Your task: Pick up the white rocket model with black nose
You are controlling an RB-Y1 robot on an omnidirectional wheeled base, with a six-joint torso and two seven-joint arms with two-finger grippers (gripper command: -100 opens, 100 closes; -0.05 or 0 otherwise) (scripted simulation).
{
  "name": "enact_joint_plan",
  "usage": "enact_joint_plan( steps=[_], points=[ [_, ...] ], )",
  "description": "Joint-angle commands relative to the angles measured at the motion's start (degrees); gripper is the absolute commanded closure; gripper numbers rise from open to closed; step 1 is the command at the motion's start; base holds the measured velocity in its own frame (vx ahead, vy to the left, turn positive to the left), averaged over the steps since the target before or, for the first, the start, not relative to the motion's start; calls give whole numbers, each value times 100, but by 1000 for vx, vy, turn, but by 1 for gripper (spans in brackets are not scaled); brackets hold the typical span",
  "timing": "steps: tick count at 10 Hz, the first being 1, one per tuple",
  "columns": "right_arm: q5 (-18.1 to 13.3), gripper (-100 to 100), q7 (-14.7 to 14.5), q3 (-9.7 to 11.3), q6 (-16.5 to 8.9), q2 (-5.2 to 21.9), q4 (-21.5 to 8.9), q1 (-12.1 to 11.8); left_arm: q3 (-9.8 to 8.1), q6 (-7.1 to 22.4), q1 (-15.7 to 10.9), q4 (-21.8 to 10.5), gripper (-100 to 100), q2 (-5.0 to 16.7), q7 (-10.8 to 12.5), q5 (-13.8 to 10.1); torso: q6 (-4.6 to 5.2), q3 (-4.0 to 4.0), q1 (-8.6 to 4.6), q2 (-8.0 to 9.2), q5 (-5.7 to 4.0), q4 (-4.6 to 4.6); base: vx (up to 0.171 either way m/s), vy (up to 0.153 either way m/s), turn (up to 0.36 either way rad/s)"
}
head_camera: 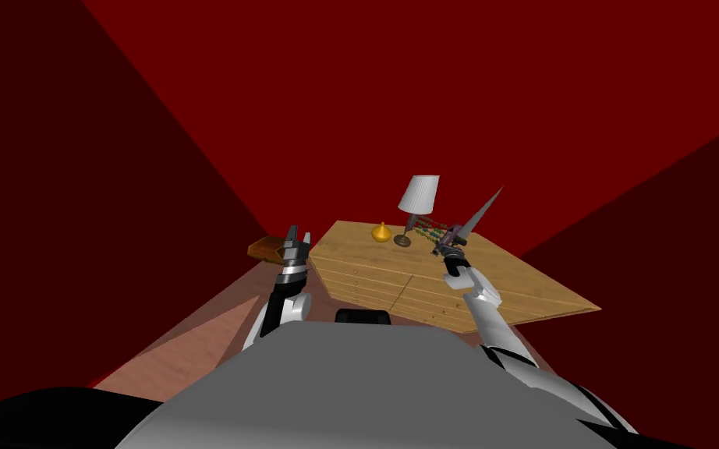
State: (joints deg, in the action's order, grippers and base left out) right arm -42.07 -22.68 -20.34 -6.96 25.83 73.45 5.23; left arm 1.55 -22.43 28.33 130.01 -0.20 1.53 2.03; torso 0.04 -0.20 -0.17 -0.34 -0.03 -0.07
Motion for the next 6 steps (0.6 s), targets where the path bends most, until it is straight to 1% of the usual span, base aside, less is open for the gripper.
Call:
enact_joint_plan(
  steps=[1,2,3,4,5,6],
  points=[
    [-286,-100,275,286,-126,-134,-148,286,0,0,0,0,0,0,0,0,0,0,0,0,0,0,-9,-61,-315],
    [-372,-100,275,336,-126,-134,-148,361,0,0,0,0,0,0,0,0,3,0,-4,0,-1,0,-4,-42,-123],
    [-540,-100,445,528,-172,-233,-284,523,0,0,-1,0,0,0,0,0,-3,-1,1,-2,0,0,-3,-40,-181],
    [-634,-100,445,528,-172,-233,-284,614,0,0,0,0,0,0,0,0,1,-1,1,-2,1,-1,-3,-30,-132],
    [-768,-100,614,720,-217,-332,-420,825,1,0,-1,0,0,0,0,0,-3,-1,5,-2,2,0,-2,-44,-250],
    [-897,-100,614,720,-217,-332,-420,867,0,0,0,0,0,0,0,0,1,-1,3,-2,1,-1,0,-33,-103]
  ],
)
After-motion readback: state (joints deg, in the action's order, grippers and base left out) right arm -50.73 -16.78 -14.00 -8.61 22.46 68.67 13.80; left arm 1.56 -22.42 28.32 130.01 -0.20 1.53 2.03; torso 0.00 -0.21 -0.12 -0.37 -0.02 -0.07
